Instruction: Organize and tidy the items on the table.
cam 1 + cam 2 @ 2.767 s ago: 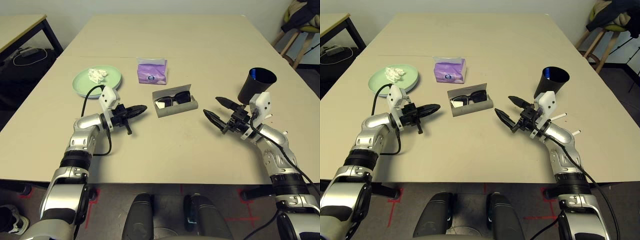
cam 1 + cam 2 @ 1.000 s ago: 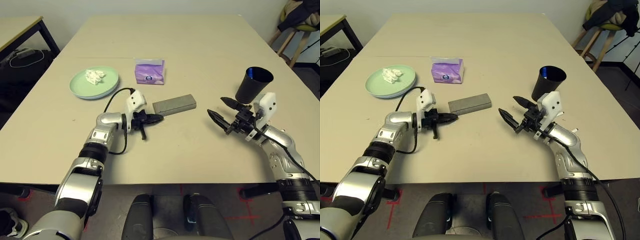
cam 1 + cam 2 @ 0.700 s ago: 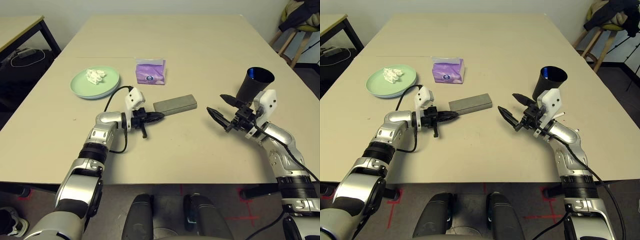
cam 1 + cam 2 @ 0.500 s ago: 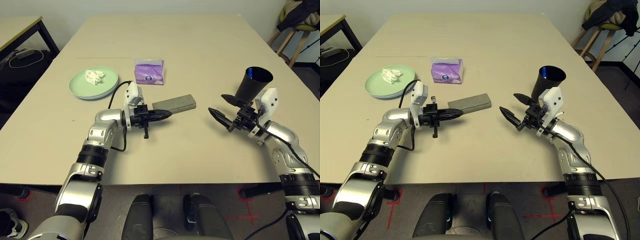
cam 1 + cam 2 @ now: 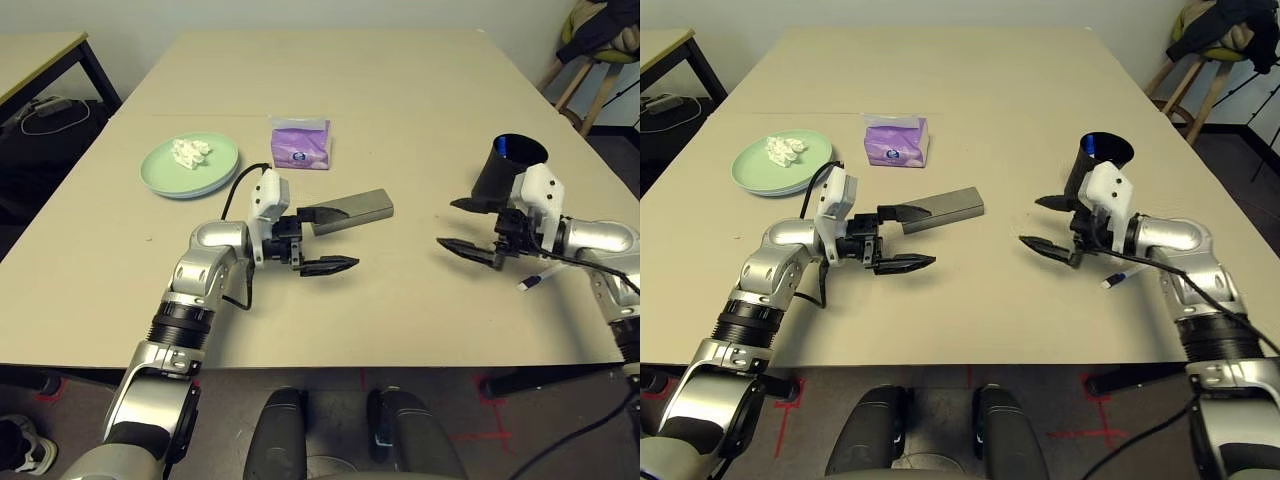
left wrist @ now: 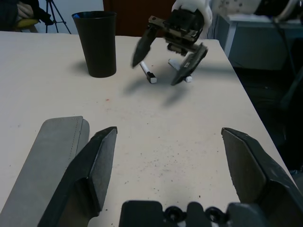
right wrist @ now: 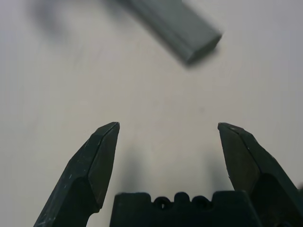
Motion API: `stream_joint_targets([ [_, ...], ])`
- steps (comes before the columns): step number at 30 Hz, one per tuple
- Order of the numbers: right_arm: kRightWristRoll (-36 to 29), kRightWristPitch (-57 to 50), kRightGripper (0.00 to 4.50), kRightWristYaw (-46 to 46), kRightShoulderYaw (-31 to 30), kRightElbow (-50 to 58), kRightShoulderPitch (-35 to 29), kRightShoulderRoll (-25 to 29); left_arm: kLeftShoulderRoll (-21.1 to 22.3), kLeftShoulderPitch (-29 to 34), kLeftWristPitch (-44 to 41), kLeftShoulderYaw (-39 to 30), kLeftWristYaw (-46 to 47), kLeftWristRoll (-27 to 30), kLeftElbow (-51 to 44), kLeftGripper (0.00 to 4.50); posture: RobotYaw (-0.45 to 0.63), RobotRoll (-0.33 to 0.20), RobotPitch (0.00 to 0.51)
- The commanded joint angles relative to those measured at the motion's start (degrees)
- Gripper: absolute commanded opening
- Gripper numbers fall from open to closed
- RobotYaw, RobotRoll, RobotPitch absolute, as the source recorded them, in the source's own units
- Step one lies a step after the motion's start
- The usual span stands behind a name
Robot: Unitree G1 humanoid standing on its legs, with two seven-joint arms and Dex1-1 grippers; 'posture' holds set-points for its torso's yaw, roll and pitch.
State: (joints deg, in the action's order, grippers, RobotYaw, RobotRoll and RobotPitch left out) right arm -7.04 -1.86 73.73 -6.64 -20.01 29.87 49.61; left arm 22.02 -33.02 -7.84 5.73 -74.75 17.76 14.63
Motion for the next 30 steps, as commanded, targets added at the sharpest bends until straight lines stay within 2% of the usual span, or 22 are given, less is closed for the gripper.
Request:
stream_joint_targets([
  [1, 7.2, 4.9, 4.5, 6.2, -5.4, -3.5, 2.9, 4.9, 0.1, 0.1, 3.2, 1.2, 0.6, -1.3, 0.9, 4.48, 0.14, 0.0, 0.096],
  [8, 18.2, 17.1, 4.5, 12.2, -12.7, -11.6, 10.2, 9.8, -0.4, 0.4, 5.1, 2.1, 1.5, -1.6, 1.0, 4.48, 0.15, 0.0, 0.102],
  [15, 25.9, 30.4, 4.5, 13.3, -17.1, -22.2, 18.7, 9.4, -0.4, 0.9, 5.5, 2.4, 2.4, -1.3, 0.6, 4.48, 0.15, 0.0, 0.106],
  [20, 26.8, 38.4, 4.5, 14.9, -18.7, -27.0, 21.2, 8.1, 0.0, 1.0, 5.6, 2.3, 2.7, -1.2, 0.4, 4.48, 0.16, 0.0, 0.11],
  [30, 28.0, 48.3, 4.5, 14.8, -19.9, -29.8, 19.9, 8.0, 0.5, 1.2, 5.7, 2.1, 3.5, -1.3, 0.0, 4.48, 0.17, 0.0, 0.115],
])
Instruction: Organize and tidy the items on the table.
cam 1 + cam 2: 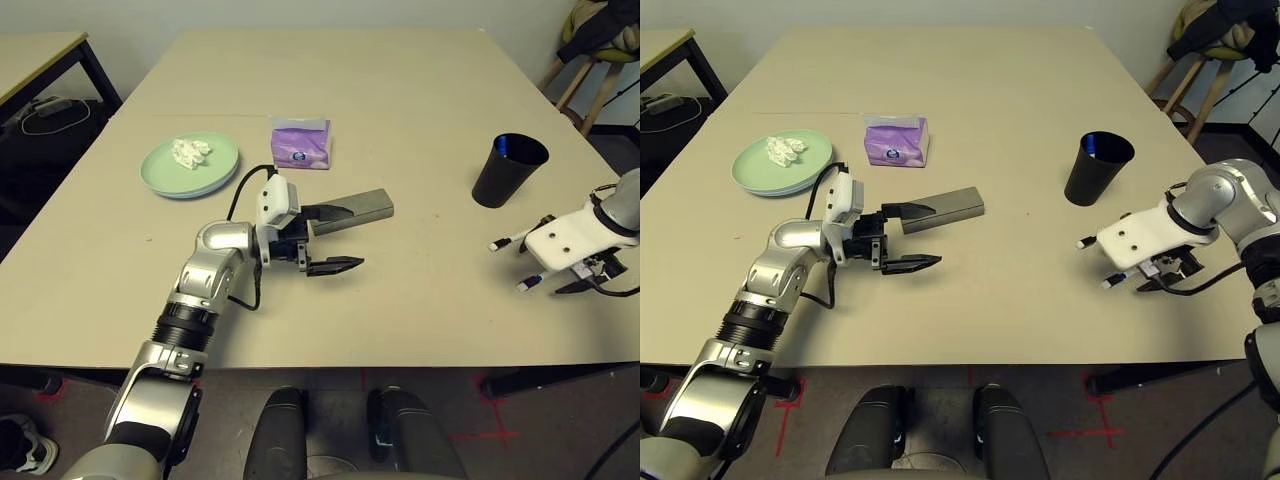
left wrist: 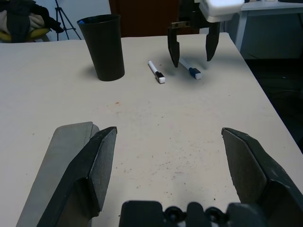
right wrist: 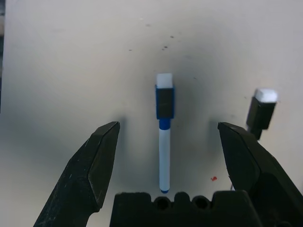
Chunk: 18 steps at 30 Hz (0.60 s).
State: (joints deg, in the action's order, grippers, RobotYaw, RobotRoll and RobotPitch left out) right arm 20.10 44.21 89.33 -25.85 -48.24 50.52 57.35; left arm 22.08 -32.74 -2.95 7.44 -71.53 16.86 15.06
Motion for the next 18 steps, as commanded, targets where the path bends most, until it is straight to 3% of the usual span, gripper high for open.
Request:
stream_joint_targets([
  [1, 1.0, 2.8, 4.5, -1.2, -0.8, -1.7, -0.8, 0.1, 0.4, 0.9, 0.8, 0.4, 0.3, -0.4, -0.5, 4.48, 0.17, 0.0, 0.115],
  [18, 4.5, 5.2, 4.5, -4.6, -2.0, -4.9, -0.4, -2.7, 1.0, 1.4, 0.5, 0.5, 1.2, -0.2, -1.3, 4.48, 0.19, 0.0, 0.113],
])
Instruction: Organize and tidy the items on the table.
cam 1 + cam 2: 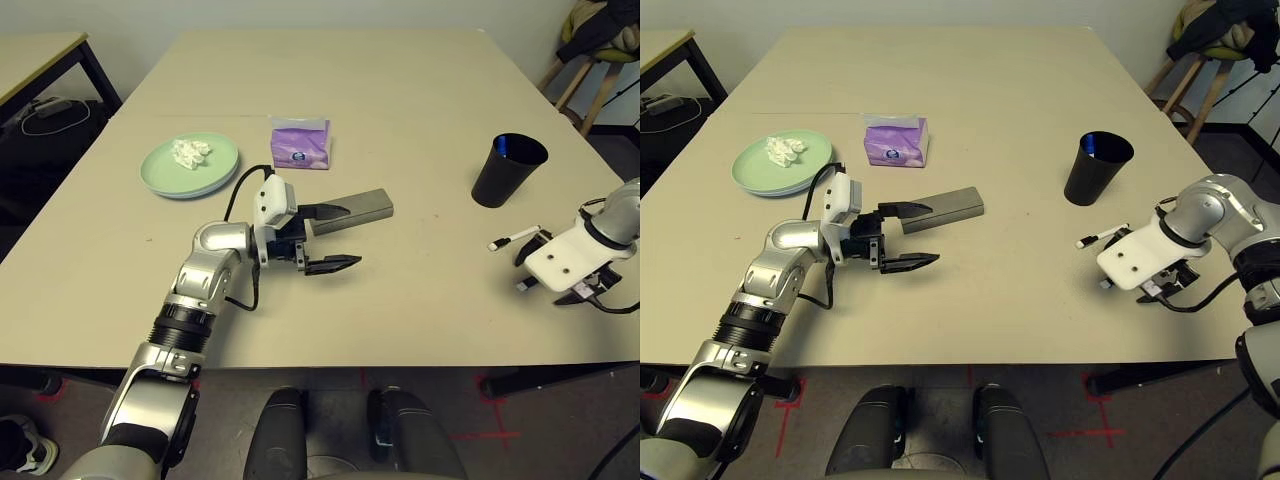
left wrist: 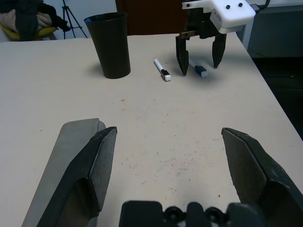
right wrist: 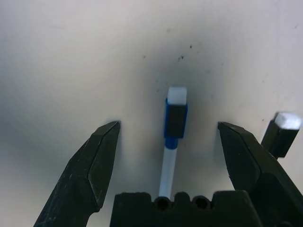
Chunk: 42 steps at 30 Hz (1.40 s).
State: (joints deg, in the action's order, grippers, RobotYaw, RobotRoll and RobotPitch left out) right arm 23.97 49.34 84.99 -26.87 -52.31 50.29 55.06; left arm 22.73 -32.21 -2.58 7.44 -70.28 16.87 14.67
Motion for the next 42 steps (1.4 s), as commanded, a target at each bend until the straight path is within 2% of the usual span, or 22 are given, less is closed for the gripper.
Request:
stream_joint_targets([
  [1, 0.7, -0.1, 4.5, -0.3, -1.0, -0.8, -0.2, -0.6, 0.4, 0.9, 0.1, 0.6, 0.0, -0.2, -0.9, 4.48, 0.19, 0.0, 0.113],
  [4, 0.7, -1.2, 4.5, 0.7, -1.2, -0.7, -0.4, -1.1, 0.3, 0.9, 0.0, 0.6, 0.2, -0.1, -1.0, 4.48, 0.19, 0.0, 0.114],
  [7, 0.5, -3.0, 3.89, 2.8, -1.3, -0.7, -0.2, -0.8, 0.4, 0.8, 0.0, 0.7, 0.2, -0.2, -1.0, 4.5, 0.19, 0.0, 0.113],
  [9, 0.4, -3.5, 3.22, 3.4, -1.3, -0.7, 0.0, -0.7, 0.6, 0.8, 0.1, 0.7, 0.2, -0.4, -1.0, 4.5, 0.19, 0.0, 0.113],
  [16, 1.1, -3.7, 0.45, 3.9, -1.1, -2.0, 1.2, -0.6, 0.6, 0.6, 0.3, 0.9, 0.4, -0.5, -0.8, 4.5, 0.19, 0.0, 0.109],
  [22, -1.4, -6.9, 0.41, 6.9, 0.3, -2.1, 2.1, -0.5, 0.6, 0.3, 0.5, 0.8, 0.4, -0.4, -0.4, 4.5, 0.18, 0.0, 0.102],
  [26, -19.3, -24.0, 0.41, 7.5, -4.7, 5.7, 3.1, 2.1, 0.6, 0.2, 0.7, 0.6, 0.0, -0.1, -0.2, 4.5, 0.18, 0.0, 0.097],
  [29, -32.5, -38.4, 0.41, 7.5, -5.6, 14.4, 3.4, 3.9, 0.5, 0.0, 1.0, 0.7, 0.0, -0.1, 0.1, 4.5, 0.17, 0.0, 0.096],
  [32, -40.3, -49.8, 0.41, 7.5, -0.5, 18.9, 4.4, 2.4, 0.5, -0.1, 1.1, 0.7, 0.0, -0.1, 0.3, 4.5, 0.17, 0.0, 0.094],
  [36, -49.1, -62.1, 0.41, 3.5, 12.4, 23.9, 1.6, -3.4, 0.2, -0.1, 1.1, 0.1, 1.1, -0.1, 0.3, 4.5, 0.17, 0.0, 0.09],
  [42, -56.0, -70.5, 0.41, -15.5, 26.7, 35.9, -7.6, -14.2, 0.1, 0.5, 0.0, -0.7, 2.4, 0.7, -0.8, 4.5, 0.16, 0.0, 0.087],
])
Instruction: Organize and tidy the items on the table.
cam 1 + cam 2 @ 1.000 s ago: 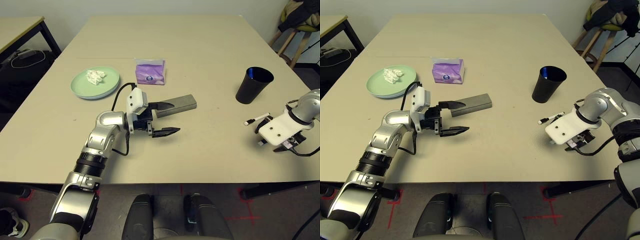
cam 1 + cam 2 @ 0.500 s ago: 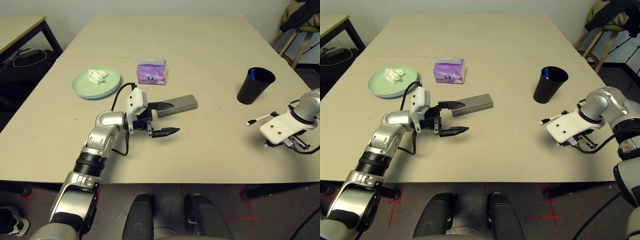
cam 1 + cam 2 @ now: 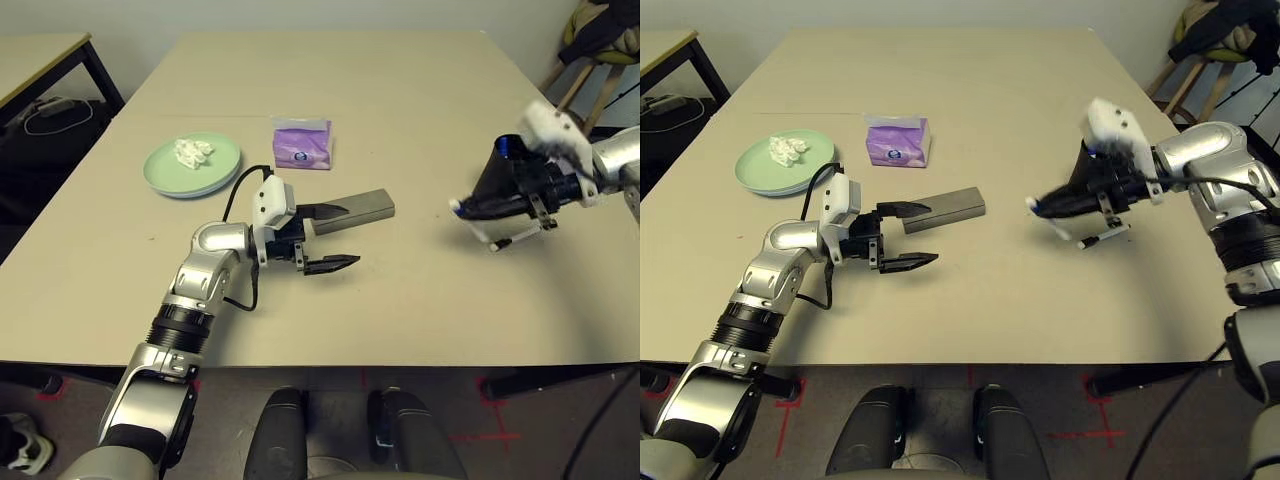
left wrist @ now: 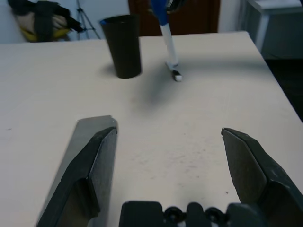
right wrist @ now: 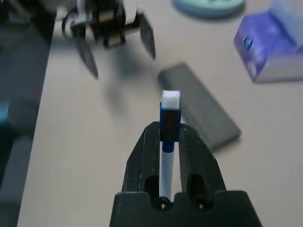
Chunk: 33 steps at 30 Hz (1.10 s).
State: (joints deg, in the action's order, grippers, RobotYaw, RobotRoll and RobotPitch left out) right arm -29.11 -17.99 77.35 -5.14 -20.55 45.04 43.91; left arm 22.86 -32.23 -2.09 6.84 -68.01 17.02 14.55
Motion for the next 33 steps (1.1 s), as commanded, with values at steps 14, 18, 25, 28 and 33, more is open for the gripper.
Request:
stream_joint_targets([
  [14, -0.5, -0.9, 0.41, -37.2, 14.9, 12.1, -8.4, -20.1, 0.1, -0.1, -1.2, -0.1, 0.2, 0.5, -0.4, 4.5, 0.15, 0.0, 0.083],
  [18, 2.7, 3.6, 0.41, -43.0, 16.0, 10.1, -6.6, -21.6, 0.2, 0.0, -1.1, -0.2, 0.2, 0.4, -0.4, 4.5, 0.15, 0.0, 0.082],
  [25, 8.7, 14.7, 0.41, -56.6, 19.7, 4.7, -1.7, -25.5, 0.2, 0.2, -0.9, -0.3, 0.5, 0.4, -0.2, 4.5, 0.15, 0.0, 0.079],
  [28, 10.9, 13.4, 0.41, -63.5, 20.7, 3.3, -0.4, -25.7, 0.3, 0.1, -0.9, -0.4, 0.5, 0.4, -0.1, 4.5, 0.15, 0.0, 0.078],
  [33, 13.7, 9.4, 0.41, -72.0, 21.5, 3.0, 0.9, -25.2, 0.3, 0.0, -0.8, -0.4, 0.4, 0.4, 0.1, 4.5, 0.15, 0.0, 0.077],
])
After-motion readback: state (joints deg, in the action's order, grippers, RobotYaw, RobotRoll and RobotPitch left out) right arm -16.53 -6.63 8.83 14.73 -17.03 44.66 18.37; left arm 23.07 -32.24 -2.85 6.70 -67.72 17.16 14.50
